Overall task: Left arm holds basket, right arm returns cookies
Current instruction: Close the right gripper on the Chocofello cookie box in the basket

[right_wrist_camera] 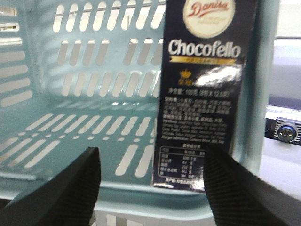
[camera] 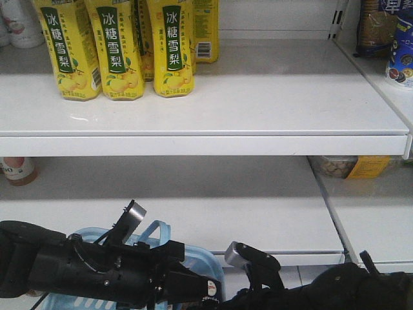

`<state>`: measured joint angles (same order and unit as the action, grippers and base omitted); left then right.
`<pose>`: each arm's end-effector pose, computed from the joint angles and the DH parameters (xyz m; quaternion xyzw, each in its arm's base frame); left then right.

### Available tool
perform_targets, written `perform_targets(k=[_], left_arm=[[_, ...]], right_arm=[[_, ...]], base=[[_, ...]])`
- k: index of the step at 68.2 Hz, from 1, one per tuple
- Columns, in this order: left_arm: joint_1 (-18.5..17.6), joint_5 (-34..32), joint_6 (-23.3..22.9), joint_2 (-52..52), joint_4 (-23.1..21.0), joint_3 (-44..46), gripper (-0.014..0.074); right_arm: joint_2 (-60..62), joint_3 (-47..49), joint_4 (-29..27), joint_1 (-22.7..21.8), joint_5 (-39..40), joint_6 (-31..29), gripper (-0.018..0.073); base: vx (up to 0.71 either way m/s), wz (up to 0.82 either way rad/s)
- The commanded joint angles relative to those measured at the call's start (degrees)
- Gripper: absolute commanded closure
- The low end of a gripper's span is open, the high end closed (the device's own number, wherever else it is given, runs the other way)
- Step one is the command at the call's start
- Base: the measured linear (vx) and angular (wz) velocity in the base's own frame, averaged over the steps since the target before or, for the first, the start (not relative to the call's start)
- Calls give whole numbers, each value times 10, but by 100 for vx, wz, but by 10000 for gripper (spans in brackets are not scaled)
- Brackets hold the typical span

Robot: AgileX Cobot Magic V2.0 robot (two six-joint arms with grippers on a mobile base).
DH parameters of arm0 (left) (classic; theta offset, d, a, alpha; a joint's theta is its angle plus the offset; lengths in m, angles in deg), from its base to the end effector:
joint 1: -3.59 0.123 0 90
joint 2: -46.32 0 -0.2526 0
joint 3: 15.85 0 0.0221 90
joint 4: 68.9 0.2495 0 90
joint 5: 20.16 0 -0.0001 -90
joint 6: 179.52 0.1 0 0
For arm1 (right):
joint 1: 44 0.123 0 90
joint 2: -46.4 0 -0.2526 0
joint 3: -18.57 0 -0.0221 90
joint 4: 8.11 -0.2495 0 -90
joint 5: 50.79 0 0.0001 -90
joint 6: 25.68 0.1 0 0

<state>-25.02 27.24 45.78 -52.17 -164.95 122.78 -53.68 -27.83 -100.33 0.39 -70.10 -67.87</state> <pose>0.1972 -0.1910 0.1497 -0.0277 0.8561 -0.5150 0.0327 0.1580 0.2011 0.0980 -0.0019 0.9433 0.3222 0.0796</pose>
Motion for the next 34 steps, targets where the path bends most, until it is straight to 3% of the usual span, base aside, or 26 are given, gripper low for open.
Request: perform_targets(k=[1, 34], left_arm=[[0, 39, 5, 23, -32, 12, 603], [0, 39, 5, 23, -32, 12, 603]], right_arm=[[15, 13, -9, 0, 1, 0, 104], [-3, 14, -11, 0, 21, 2, 104]], base=[[0, 0], [0, 0]])
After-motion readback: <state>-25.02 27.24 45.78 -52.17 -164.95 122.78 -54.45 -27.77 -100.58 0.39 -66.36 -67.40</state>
